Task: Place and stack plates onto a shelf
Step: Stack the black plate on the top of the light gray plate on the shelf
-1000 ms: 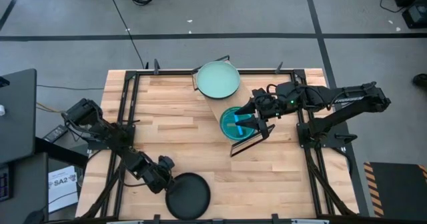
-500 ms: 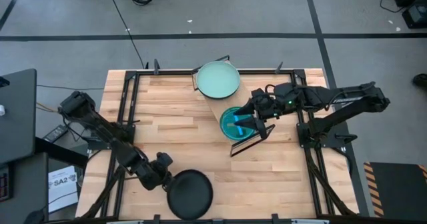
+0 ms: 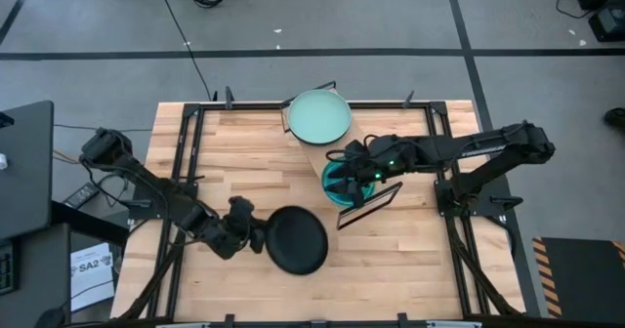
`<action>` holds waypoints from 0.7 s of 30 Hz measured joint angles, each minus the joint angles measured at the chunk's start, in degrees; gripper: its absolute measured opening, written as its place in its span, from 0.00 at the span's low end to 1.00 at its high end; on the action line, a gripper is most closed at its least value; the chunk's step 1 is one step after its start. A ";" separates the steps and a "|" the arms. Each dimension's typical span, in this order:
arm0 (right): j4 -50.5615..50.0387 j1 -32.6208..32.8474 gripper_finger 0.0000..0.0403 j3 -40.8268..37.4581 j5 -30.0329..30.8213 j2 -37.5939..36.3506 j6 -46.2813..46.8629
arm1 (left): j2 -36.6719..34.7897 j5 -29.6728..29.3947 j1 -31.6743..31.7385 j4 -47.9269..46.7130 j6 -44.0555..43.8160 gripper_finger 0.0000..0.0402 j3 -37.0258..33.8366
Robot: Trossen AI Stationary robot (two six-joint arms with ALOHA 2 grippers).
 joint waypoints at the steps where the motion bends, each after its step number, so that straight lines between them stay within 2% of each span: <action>1: 0.45 0.00 0.57 0.00 0.02 0.44 0.00 | 0.00 -0.27 1.05 0.03 0.94 0.04 0.00; 4: 0.84 0.00 0.57 0.00 0.30 1.68 0.00 | 0.00 -1.69 4.08 -0.20 3.49 0.04 0.00; 12: 0.35 0.22 0.54 -0.07 7.52 3.62 -2.03 | 0.00 -2.81 10.75 0.16 8.22 0.04 0.00; 16: 0.10 0.22 0.52 -0.02 10.91 4.31 -2.87 | 0.00 -2.27 12.07 0.73 8.89 0.04 0.02; 21: 0.42 0.22 0.51 -0.02 10.87 5.67 -2.91 | -0.02 -2.08 12.03 1.90 9.90 0.04 0.07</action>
